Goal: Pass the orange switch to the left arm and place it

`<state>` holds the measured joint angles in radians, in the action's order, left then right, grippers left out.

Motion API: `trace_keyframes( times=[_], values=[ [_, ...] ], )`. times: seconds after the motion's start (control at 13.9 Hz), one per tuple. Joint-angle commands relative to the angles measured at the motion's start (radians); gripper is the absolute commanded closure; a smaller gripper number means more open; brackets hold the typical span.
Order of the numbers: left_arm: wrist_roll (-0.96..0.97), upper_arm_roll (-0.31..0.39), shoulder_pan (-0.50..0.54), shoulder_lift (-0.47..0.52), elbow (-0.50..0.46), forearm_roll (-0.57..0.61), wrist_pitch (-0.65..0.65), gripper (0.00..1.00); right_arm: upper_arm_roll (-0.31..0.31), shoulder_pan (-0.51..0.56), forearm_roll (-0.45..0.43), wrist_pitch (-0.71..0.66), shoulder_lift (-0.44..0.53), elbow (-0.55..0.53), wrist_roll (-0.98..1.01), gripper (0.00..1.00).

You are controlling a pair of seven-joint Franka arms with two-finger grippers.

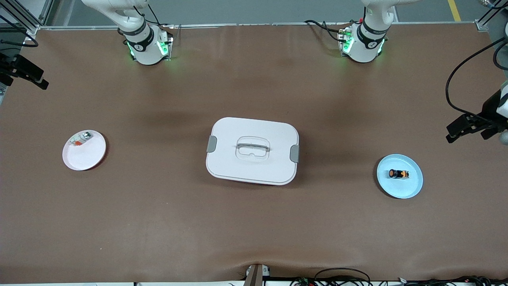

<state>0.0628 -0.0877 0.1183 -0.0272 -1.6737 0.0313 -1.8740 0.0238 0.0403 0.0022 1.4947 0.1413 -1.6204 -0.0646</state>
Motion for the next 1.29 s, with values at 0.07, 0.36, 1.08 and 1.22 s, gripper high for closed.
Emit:
trace_keyframes(
  times=[0.07,0.36,1.08,1.22],
  values=[
    [-0.02,0.003,-0.018,0.006,0.097,-0.028,0.116,0.0,-0.002,0.006,0.019,0.002,0.029,-0.027,0.011,0.0],
    [-0.008,0.21,-0.246,0.006,0.1,-0.027,0.119,0.0,-0.004,0.004,0.019,0.009,0.027,-0.027,0.011,0.0],
    [-0.011,0.235,-0.269,0.007,0.106,-0.028,0.119,0.0,-0.005,0.007,0.016,0.013,0.027,-0.027,0.011,0.0],
    [-0.005,0.134,-0.174,0.006,0.109,-0.028,0.119,0.0,-0.004,0.009,0.016,0.016,0.026,-0.027,0.011,0.0]
  ],
)
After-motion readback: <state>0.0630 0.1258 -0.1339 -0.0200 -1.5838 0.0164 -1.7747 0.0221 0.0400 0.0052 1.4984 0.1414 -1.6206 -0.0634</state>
